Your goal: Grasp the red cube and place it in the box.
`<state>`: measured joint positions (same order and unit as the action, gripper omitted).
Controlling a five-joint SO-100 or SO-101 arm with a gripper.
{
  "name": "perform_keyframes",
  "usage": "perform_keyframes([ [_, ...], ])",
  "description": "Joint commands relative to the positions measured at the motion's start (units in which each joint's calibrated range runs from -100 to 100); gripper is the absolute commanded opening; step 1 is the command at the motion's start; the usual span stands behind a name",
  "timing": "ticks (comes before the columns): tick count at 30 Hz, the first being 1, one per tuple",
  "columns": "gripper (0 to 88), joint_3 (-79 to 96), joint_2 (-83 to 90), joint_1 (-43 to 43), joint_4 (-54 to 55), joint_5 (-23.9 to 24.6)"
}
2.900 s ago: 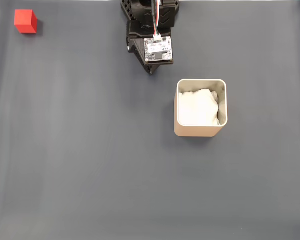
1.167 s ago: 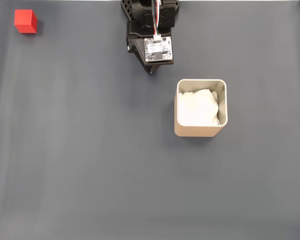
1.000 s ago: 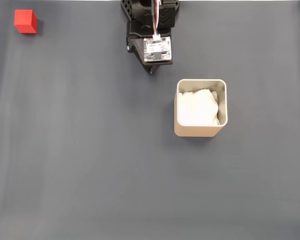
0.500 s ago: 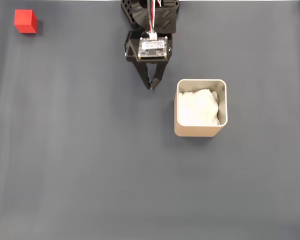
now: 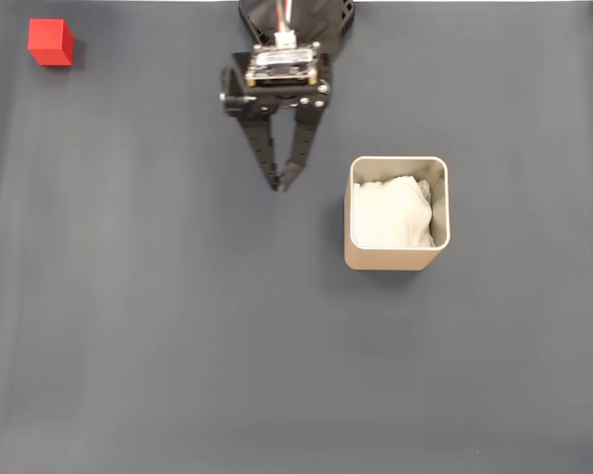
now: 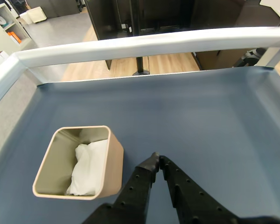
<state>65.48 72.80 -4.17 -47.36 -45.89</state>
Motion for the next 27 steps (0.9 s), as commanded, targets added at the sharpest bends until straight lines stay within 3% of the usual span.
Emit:
perform_keyframes([
  [1,0.2,-10.33,-6.56,-5.24,-3.97,-2.1],
  [10,0.2,-20.91,-18.41,-19.15,-10.7,-4.88],
  [27,0.2,-43.33,-40.91,-42.08,-16.28,-4.88],
])
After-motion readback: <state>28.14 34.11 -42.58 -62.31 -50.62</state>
